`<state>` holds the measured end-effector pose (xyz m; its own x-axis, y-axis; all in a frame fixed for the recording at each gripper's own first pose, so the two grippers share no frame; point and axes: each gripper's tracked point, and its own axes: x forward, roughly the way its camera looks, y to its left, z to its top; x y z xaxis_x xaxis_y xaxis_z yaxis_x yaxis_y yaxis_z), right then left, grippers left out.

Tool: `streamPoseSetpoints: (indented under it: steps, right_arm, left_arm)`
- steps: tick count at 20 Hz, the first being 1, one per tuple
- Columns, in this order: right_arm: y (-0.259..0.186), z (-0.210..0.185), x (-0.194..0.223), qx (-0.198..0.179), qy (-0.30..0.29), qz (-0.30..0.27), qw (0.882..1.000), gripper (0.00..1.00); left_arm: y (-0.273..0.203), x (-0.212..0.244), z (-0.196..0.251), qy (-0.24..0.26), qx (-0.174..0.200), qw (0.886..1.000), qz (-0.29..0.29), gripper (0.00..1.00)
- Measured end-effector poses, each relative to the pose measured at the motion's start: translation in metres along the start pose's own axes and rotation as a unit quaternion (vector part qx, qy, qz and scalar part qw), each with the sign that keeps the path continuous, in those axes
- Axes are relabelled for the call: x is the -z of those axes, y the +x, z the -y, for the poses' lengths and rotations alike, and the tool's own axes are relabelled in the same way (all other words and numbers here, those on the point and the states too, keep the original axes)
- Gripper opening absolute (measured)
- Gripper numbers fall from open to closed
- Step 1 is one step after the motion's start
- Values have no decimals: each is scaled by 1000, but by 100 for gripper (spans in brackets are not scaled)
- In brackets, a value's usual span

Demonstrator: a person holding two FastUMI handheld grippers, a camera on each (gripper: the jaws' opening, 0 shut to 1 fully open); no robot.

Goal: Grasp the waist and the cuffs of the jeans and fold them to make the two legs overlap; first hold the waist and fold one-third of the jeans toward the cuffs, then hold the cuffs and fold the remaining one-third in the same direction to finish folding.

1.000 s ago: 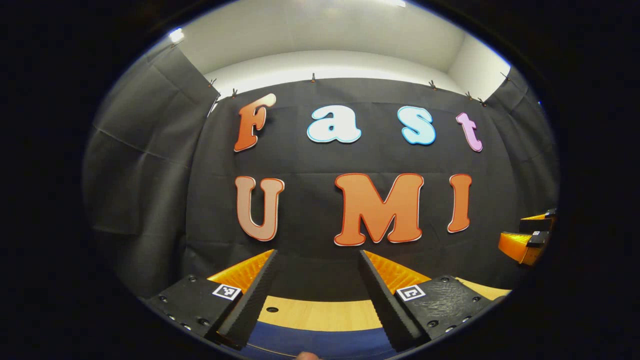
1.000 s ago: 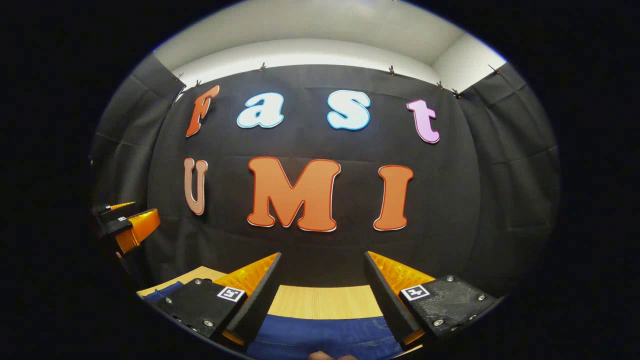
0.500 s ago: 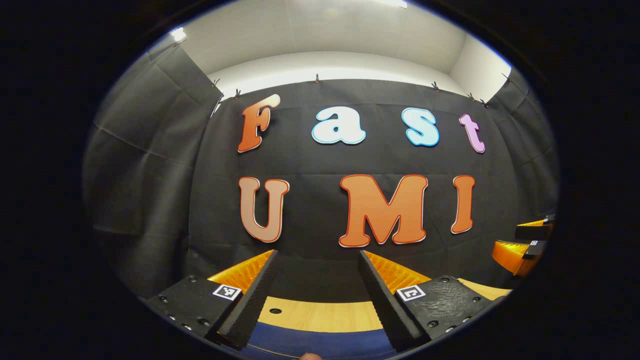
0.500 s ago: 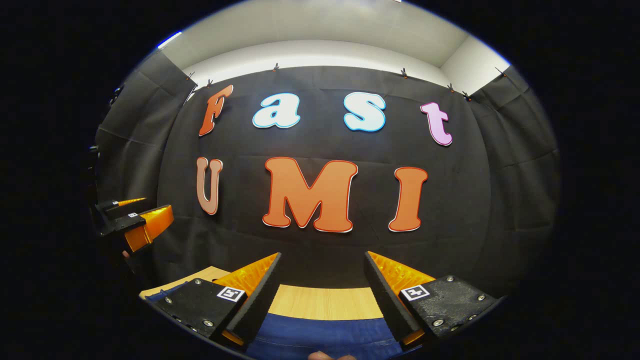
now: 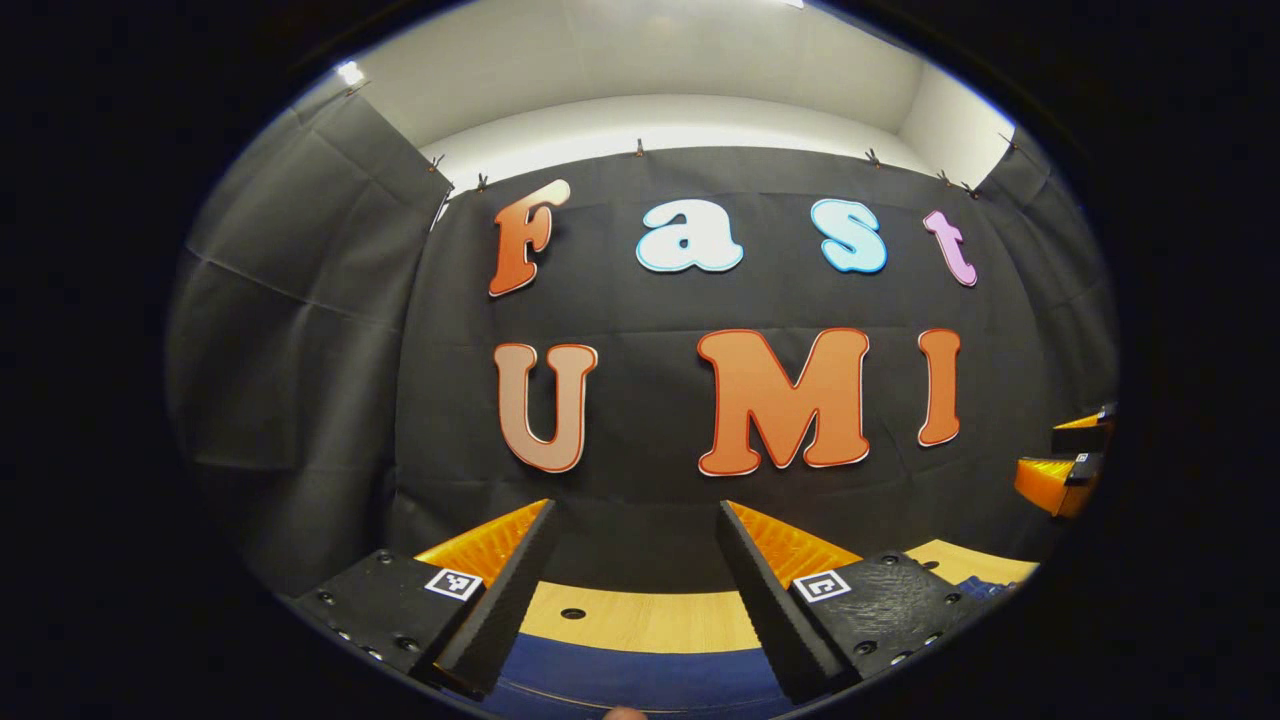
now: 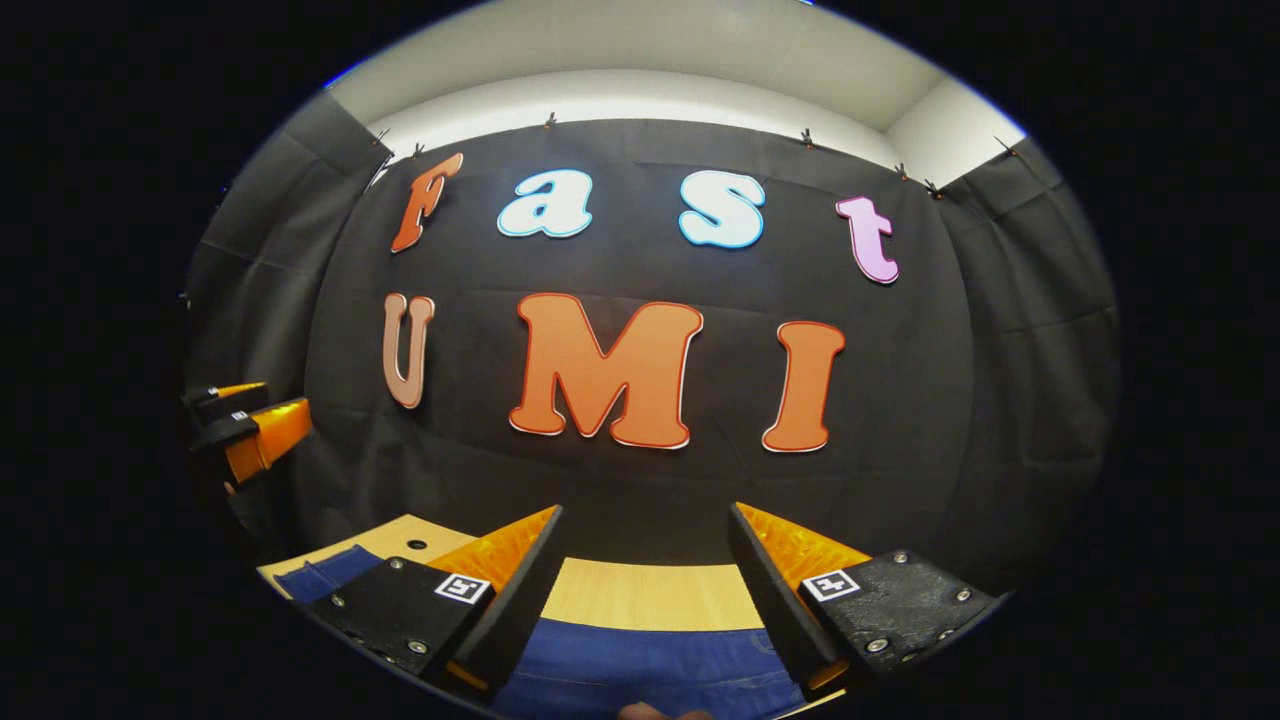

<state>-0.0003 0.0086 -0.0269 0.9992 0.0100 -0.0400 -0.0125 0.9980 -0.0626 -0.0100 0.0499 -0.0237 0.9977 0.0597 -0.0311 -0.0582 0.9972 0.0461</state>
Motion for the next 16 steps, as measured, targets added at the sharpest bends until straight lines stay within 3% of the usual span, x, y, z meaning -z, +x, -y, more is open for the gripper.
streamPoseSetpoints:
  steps: [3,8,12,16]
  right_arm:
    - [4,20,20,15,4,-29,999,97]
    - [4,68,70,60,24,-102,993,98]
    - [-7,112,111,102,44,-162,981,98]
    - [-21,142,154,116,75,-226,964,98]
  left_arm:
    - [-1,15,-21,19,-13,1000,-16,96]
    - [-8,66,-70,0,-49,995,-82,95]
    - [-21,103,-107,0,-75,988,-133,97]
    - [-34,144,-125,-26,-78,977,-199,97]
